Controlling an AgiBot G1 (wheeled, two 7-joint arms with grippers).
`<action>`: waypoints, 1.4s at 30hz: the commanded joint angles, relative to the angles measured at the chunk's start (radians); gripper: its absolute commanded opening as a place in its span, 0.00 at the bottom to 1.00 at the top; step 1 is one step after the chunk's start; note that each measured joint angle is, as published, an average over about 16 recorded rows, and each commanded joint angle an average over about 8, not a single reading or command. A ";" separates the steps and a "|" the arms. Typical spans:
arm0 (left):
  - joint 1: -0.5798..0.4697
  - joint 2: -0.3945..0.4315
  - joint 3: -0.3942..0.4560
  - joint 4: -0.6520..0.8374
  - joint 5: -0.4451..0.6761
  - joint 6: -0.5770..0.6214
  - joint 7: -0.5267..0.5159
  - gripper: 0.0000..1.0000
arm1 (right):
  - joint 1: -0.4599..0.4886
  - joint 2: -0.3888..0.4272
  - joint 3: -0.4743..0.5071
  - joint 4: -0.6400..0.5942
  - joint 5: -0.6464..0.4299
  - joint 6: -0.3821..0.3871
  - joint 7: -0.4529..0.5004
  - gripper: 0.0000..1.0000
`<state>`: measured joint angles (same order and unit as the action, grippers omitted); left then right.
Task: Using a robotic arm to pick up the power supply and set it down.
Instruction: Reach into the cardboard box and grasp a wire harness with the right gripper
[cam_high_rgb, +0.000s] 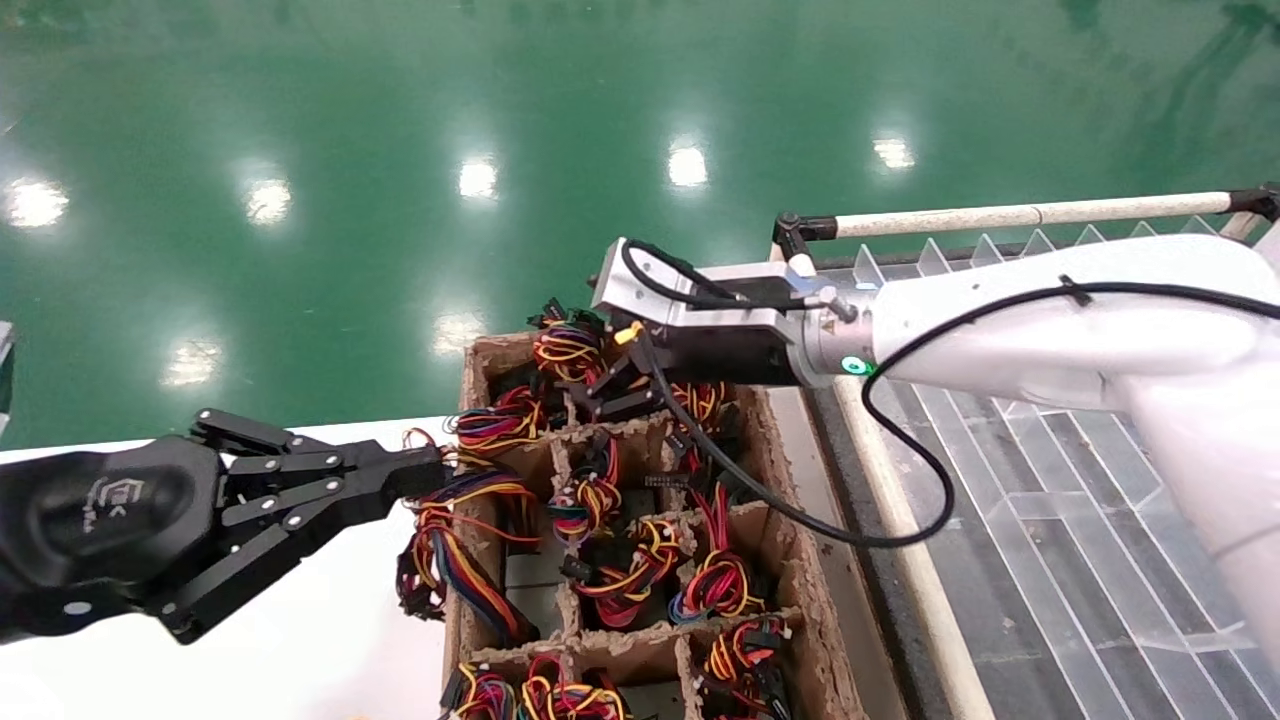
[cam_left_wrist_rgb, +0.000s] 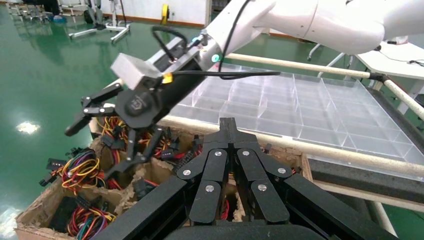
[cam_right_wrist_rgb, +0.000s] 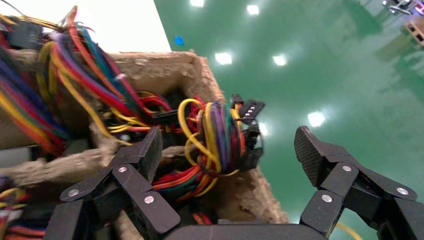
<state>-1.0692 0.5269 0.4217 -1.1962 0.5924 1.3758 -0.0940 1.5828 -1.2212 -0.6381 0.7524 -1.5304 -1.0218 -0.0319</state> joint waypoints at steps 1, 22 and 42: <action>0.000 0.000 0.000 0.000 0.000 0.000 0.000 0.00 | 0.020 -0.027 -0.010 -0.041 -0.020 0.013 -0.021 0.00; 0.000 0.000 0.000 0.000 0.000 0.000 0.000 0.00 | 0.065 -0.074 -0.037 -0.137 -0.053 0.005 -0.079 0.00; 0.000 0.000 0.000 0.000 0.000 0.000 0.000 0.00 | 0.088 -0.027 -0.038 -0.012 -0.057 -0.033 -0.038 0.00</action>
<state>-1.0692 0.5269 0.4217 -1.1962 0.5924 1.3758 -0.0940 1.6743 -1.2440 -0.6742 0.7499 -1.5871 -1.0546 -0.0654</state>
